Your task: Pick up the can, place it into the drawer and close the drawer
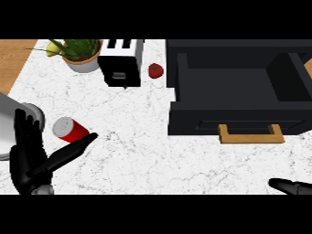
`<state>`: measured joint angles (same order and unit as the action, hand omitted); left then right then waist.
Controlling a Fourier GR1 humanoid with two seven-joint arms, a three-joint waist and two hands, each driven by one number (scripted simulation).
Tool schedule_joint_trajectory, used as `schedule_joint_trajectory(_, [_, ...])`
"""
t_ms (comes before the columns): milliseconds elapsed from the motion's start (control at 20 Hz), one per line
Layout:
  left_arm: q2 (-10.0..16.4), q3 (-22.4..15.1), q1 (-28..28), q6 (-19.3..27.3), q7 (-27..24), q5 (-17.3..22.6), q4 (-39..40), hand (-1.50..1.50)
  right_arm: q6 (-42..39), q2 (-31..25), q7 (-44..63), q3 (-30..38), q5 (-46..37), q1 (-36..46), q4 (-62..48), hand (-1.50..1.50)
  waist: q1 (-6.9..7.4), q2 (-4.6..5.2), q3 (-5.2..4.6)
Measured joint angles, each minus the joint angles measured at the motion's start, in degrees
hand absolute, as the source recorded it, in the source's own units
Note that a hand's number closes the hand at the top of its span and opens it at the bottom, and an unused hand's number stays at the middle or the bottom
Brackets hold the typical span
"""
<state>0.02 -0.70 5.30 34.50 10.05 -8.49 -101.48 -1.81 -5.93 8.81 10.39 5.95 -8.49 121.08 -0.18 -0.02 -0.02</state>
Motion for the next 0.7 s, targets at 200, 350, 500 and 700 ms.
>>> schedule_joint_trajectory(200, [0.0,-1.3,0.9,2.5,-5.2,2.9,4.5,-1.50,-0.1,0.4,0.5,-0.1,-0.7,0.1,0.6,-1.50,0.07,0.00,0.00])
schedule_joint_trajectory(350, [0.0,0.1,1.0,2.8,-8.9,5.2,8.0,-1.50,-0.7,0.7,0.1,0.5,-0.2,-1.3,1.6,-1.50,0.05,0.01,0.02])
schedule_joint_trajectory(500, [0.0,1.4,-0.1,3.2,-13.9,8.5,13.3,-1.50,-0.4,0.5,2.5,0.7,-0.2,0.0,2.5,-1.50,0.06,0.00,-0.01])
schedule_joint_trajectory(700, [0.1,3.4,-1.4,2.6,-19.4,12.8,19.6,-1.50,-1.1,0.4,4.0,1.8,0.9,-0.9,4.6,-1.50,0.02,0.00,-0.01])
